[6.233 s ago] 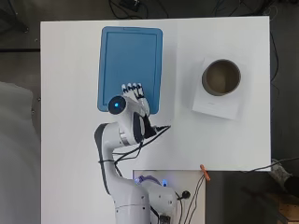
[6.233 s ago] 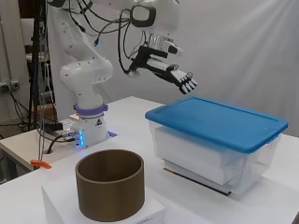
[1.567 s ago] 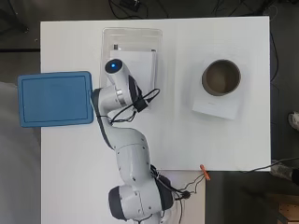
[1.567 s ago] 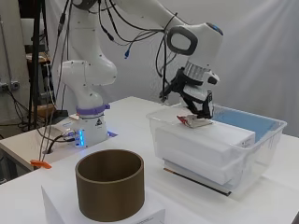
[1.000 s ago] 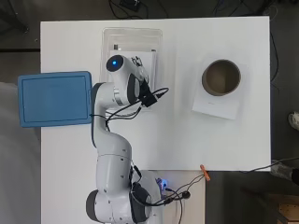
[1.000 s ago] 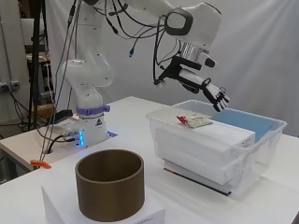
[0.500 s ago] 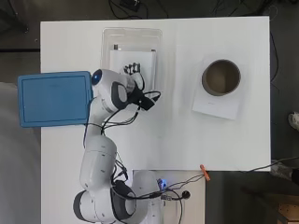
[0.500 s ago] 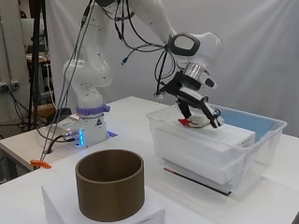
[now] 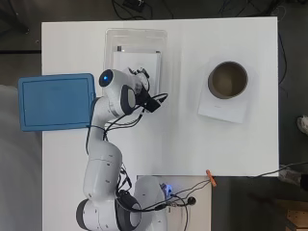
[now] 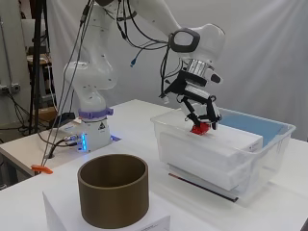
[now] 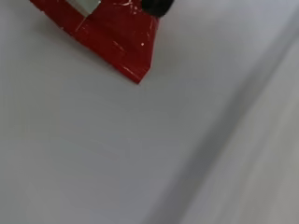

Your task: Teleoperate dual arm-hand system to remove items from a box

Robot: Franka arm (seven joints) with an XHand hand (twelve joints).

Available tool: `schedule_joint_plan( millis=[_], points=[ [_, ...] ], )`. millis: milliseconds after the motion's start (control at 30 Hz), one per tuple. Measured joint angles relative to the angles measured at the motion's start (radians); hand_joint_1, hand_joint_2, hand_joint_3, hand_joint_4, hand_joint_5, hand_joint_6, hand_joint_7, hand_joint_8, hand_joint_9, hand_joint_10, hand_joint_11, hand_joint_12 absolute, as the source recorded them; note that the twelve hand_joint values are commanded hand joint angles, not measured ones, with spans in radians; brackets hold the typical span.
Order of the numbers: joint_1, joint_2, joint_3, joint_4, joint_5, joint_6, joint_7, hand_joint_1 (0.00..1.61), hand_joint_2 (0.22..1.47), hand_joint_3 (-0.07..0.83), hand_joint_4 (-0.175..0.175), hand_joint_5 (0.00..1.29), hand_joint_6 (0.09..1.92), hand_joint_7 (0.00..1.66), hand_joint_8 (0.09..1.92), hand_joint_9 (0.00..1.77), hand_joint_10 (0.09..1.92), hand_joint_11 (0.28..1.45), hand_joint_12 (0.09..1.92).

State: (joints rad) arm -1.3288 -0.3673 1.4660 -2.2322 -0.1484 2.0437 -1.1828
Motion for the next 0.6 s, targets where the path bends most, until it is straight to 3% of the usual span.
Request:
schedule_joint_plan(
  millis=[33,100,333,400,433,500,600],
  points=[
    [0.009,0.0,0.023,0.007,0.018,-0.002,-0.017,1.34,1.22,0.029,-0.102,0.69,0.88,0.69,1.41,0.89,1.57,0.74,1.61],
    [0.04,-0.005,0.045,0.026,0.089,-0.006,-0.071,1.23,1.26,0.009,-0.158,0.67,1.26,0.71,1.44,0.93,1.48,0.69,1.55],
    [0.14,-0.027,-0.3,0.123,0.332,-0.036,-0.224,1.19,1.26,-0.001,-0.175,0.66,1.19,0.81,1.54,1.01,1.42,0.63,1.49],
    [0.165,-0.033,-0.399,0.148,0.39,-0.041,-0.266,1.03,1.24,-0.001,0.038,0.74,1.25,0.91,1.52,1.11,1.6,0.73,1.62],
    [0.181,-0.032,-0.443,0.163,0.427,-0.038,-0.292,0.98,1.24,0.0,0.096,0.75,1.28,0.94,1.53,1.14,1.66,0.75,1.66],
    [0.186,-0.014,-0.477,0.176,0.445,-0.029,-0.296,0.93,1.24,0.0,0.132,0.74,1.33,0.96,1.57,1.17,1.74,0.79,1.71],
    [0.181,0.065,-0.527,0.202,0.303,-0.037,-0.224,0.92,1.25,-0.001,0.146,0.74,1.34,0.98,1.61,1.2,1.78,0.84,1.75]
  ],
)
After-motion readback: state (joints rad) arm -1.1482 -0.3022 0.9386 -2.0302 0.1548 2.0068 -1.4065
